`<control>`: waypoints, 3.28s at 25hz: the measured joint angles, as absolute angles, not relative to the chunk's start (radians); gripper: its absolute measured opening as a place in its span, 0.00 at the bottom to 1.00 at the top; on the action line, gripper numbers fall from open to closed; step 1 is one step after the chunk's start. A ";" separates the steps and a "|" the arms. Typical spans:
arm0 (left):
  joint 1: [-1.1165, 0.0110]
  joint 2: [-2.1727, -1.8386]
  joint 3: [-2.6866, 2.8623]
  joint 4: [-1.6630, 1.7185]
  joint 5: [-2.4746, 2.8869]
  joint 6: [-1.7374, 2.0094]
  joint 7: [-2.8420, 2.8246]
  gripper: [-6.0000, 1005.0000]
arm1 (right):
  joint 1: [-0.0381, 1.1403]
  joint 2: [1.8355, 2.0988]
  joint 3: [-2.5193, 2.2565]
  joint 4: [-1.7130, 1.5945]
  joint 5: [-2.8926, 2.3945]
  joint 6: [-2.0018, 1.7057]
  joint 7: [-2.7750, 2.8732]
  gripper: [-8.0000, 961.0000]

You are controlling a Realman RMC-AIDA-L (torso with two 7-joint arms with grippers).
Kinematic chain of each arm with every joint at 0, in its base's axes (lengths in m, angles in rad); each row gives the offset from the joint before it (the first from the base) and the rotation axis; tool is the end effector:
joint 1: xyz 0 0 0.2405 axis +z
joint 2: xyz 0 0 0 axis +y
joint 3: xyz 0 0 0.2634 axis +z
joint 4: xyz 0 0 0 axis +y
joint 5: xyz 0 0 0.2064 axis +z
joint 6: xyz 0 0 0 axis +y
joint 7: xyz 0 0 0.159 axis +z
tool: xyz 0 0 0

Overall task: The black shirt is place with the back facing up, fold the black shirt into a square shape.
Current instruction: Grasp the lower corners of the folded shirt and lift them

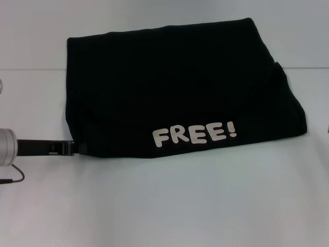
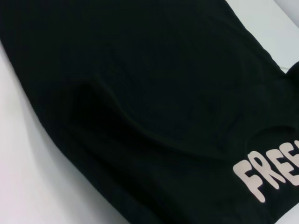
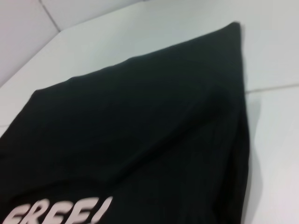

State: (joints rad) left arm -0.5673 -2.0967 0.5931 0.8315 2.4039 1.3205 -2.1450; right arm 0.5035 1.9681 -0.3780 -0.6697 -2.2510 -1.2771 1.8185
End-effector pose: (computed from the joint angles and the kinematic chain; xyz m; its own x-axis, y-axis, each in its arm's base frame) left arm -0.3090 0.3682 0.0079 0.4192 0.8092 0.4117 0.9066 -0.3489 -0.2373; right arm 0.3639 0.3604 0.0687 0.4641 -0.6579 -0.5931 -0.8856 -0.3308 -0.3260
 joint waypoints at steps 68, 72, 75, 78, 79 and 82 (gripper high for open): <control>-0.613 -2.089 0.590 0.815 2.399 1.313 -2.141 0.00 | 0.644 1.982 -0.675 -0.494 -2.266 -0.880 1.944 0.06; -0.609 -2.085 0.584 0.822 2.399 1.335 -2.145 0.00 | 0.590 1.990 -0.670 -0.580 -2.261 -0.974 1.942 0.06; -0.602 -2.076 0.550 0.828 2.399 1.382 -2.137 0.00 | 0.532 2.002 -0.648 -0.657 -2.251 -1.088 1.934 0.05; -0.596 -2.073 0.526 0.837 2.399 1.434 -2.116 0.00 | 0.476 2.007 -0.600 -0.709 -2.235 -1.207 1.905 0.05; -0.593 -2.071 0.519 0.842 2.400 1.460 -2.108 0.00 | 0.466 2.007 -0.583 -0.715 -2.234 -1.234 1.898 0.05; -0.584 -2.064 0.515 0.853 2.406 1.530 -2.098 0.00 | 0.428 2.004 -0.519 -0.726 -2.233 -1.338 1.857 0.06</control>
